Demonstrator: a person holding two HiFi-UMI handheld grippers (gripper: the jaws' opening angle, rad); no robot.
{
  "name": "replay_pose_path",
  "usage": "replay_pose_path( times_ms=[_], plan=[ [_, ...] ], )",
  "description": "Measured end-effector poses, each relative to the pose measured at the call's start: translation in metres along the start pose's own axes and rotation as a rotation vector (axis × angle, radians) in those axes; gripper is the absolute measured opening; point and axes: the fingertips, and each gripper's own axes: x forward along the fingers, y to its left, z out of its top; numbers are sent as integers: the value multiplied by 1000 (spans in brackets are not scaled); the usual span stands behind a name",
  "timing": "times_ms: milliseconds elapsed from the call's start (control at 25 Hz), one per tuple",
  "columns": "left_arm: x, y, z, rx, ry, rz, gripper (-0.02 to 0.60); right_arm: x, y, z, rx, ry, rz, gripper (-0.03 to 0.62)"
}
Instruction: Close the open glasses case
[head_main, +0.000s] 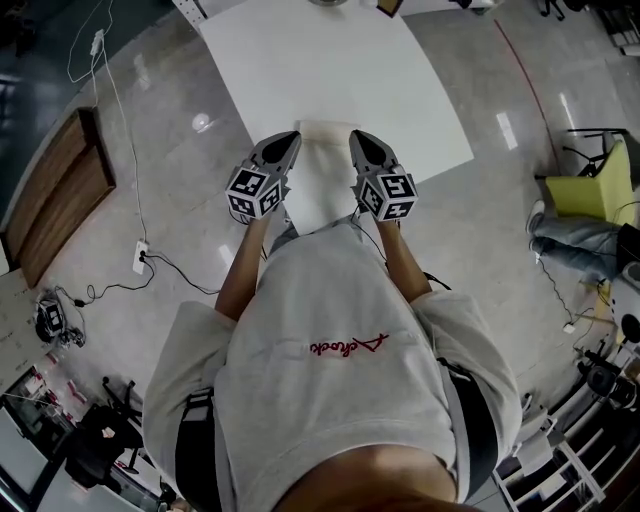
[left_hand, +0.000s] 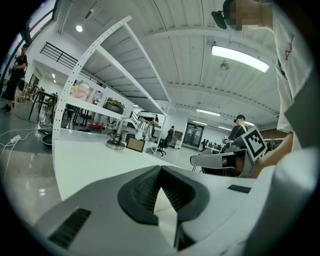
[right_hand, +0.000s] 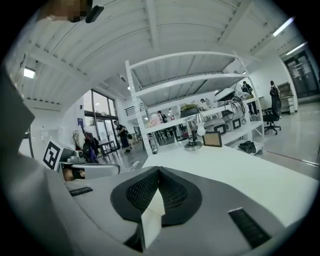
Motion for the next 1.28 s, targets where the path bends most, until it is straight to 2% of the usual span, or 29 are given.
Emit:
replay_pose_path(
  times_ms=[560, 800, 1280],
  plan=[
    [-17, -2, -6, 21, 16, -120, 26, -10, 24, -14, -24, -7, -125, 11],
    [-22, -7, -5, 17, 7, -116, 26, -22, 28, -14, -37, -8, -133, 11],
    [-42, -55, -7, 58, -14, -75, 26, -71, 33, -11, -67, -35, -91, 11]
  ],
)
